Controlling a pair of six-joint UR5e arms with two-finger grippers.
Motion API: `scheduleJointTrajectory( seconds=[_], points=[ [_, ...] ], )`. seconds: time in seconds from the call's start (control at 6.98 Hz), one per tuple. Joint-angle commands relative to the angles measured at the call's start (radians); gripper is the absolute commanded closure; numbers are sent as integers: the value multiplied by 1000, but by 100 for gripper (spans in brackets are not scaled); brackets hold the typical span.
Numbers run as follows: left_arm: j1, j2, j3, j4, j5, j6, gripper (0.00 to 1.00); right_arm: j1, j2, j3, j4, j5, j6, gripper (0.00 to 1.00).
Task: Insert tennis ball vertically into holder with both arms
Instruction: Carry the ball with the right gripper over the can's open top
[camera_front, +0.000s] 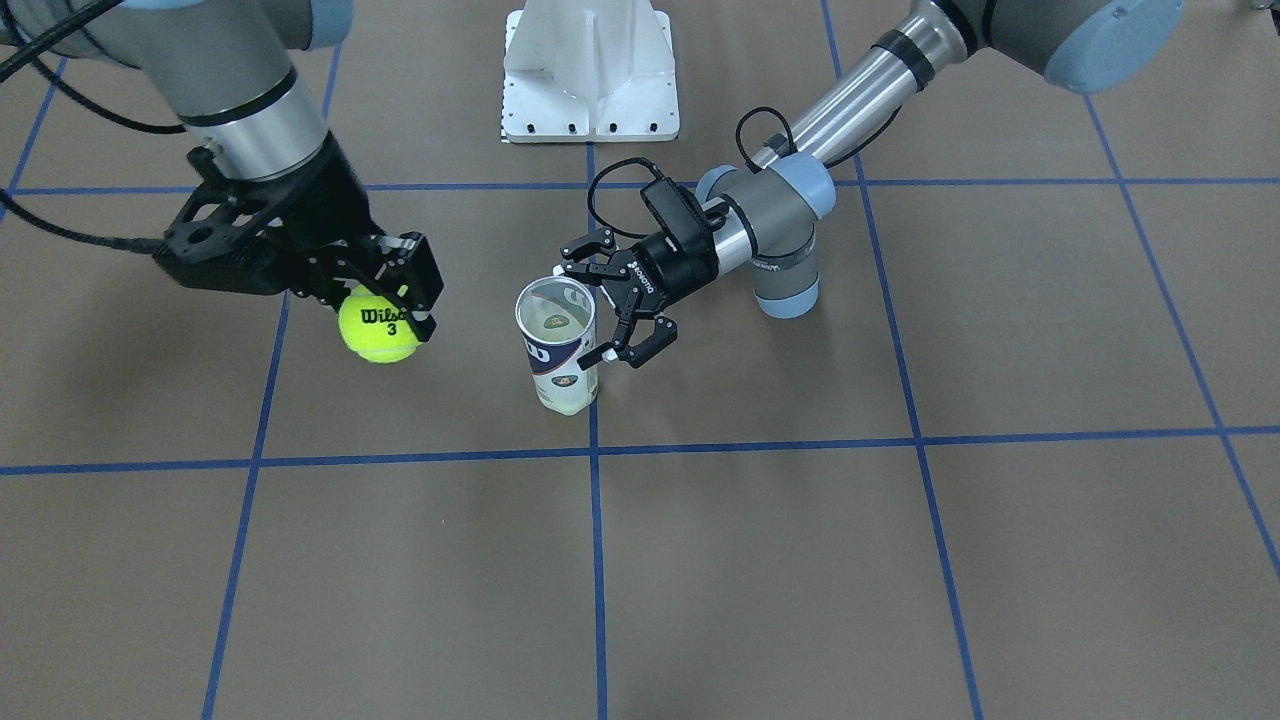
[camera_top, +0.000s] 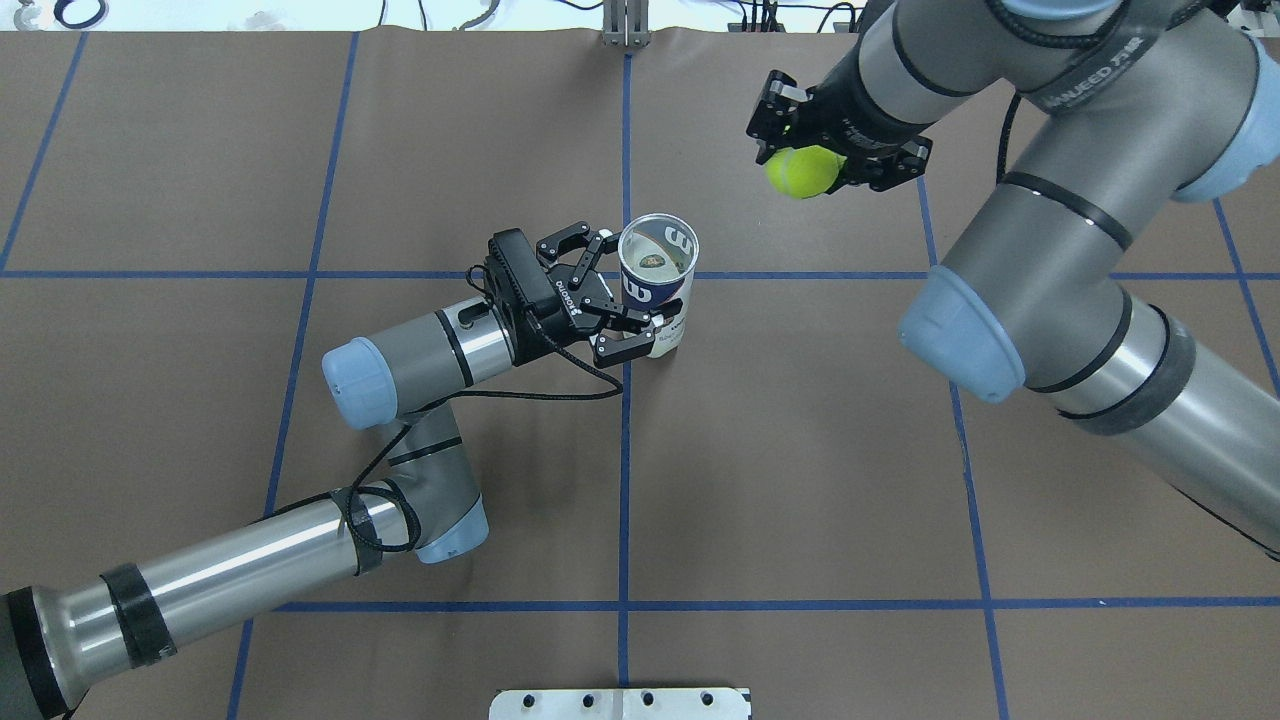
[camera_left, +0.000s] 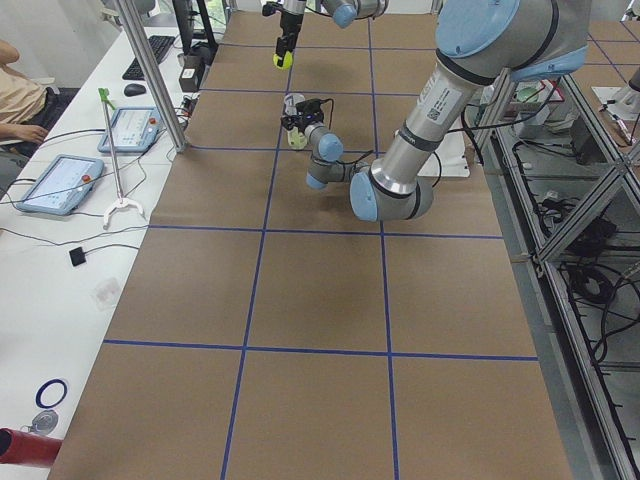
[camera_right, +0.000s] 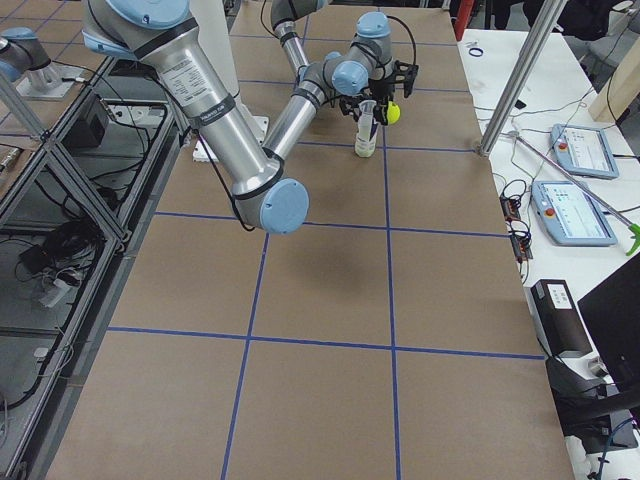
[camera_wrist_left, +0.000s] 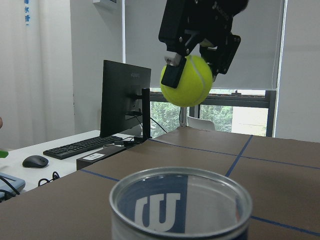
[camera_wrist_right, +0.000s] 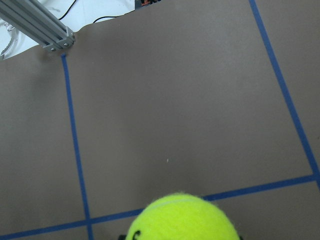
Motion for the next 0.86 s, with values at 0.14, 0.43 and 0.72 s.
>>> scheduleJointTrajectory(
  seconds=[0.14,0.43,0.72],
  points=[
    [0,-2,0,1,1,0,1,-98,166,-3,-151,-78,129,100],
    [0,-2,0,1,1,0,1,-136,170,-23,-161,-153,130,100],
    [0,-2,0,1,1,-2,1,-162,194,-69,-161,-199,128,100]
  ],
)
